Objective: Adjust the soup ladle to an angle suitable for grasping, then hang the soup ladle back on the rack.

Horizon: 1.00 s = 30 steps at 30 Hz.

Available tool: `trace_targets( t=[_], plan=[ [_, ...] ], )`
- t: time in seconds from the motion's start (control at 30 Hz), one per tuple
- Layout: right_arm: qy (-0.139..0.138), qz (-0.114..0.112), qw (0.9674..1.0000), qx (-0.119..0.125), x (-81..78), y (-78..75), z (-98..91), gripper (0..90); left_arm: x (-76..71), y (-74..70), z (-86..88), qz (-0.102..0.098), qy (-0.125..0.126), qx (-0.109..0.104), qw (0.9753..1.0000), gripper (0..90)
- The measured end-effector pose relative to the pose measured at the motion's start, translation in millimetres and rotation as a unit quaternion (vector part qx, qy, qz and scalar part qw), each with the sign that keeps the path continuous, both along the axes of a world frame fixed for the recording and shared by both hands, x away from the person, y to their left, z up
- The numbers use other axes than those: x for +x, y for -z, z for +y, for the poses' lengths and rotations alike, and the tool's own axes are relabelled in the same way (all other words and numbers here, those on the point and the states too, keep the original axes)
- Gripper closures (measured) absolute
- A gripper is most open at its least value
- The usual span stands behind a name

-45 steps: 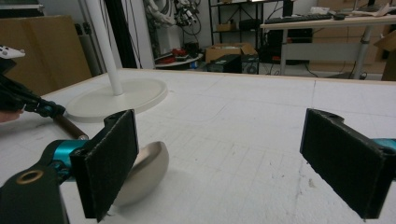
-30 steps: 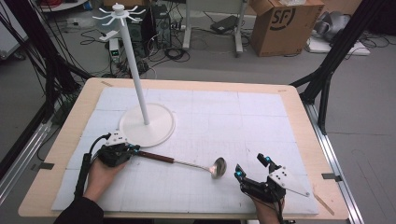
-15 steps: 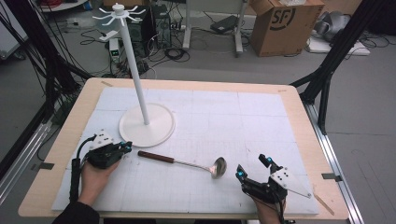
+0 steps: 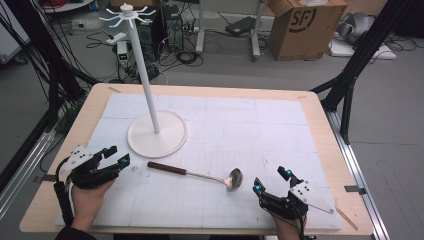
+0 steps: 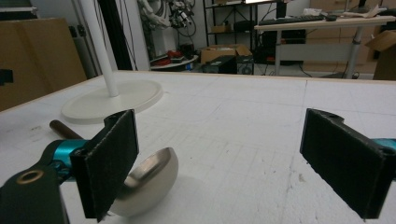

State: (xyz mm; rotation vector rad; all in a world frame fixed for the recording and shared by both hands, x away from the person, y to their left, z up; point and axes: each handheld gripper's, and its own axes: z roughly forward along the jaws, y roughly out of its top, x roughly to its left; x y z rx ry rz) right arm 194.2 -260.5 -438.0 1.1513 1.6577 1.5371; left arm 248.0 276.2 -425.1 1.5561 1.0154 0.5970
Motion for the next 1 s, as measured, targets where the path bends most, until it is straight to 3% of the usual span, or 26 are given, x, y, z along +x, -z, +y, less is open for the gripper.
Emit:
trace_targets(
  t=[0.2, 0.4, 0.67, 0.77, 0.83, 1.0],
  plan=[
    [0.002, 0.000, 1.0000, 0.001, -2.0, -0.1, -2.2, 10.6, -12.9, -4.6, 3.8, -0.025, -0.008, -0.013, 0.9996, 23.7],
    [0.004, 0.000, 1.0000, 0.002, -3.9, -0.6, -3.2, 10.6, -33.1, -9.0, 2.1, -0.044, -0.005, -0.012, 0.9989, 17.8],
    [0.007, -0.003, 1.0000, 0.000, -7.6, -0.8, -6.0, 10.6, -48.5, -13.8, -0.9, -0.059, 0.006, -0.007, 0.9982, 17.7],
    [0.010, -0.003, 0.9999, 0.000, -8.7, -1.0, -7.1, 10.6, -49.4, -10.2, -3.1, -0.059, 0.003, 0.008, 0.9982, 17.7],
    [0.011, -0.003, 0.9999, 0.001, -10.1, -1.2, -7.9, 10.6, -47.2, -8.8, -3.8, -0.053, 0.005, 0.001, 0.9986, 17.7],
    [0.016, -0.004, 0.9999, 0.002, -12.9, -1.4, -11.6, 10.6, -50.6, -12.8, -7.4, -0.076, 0.015, -0.010, 0.9969, 17.1]
  ],
)
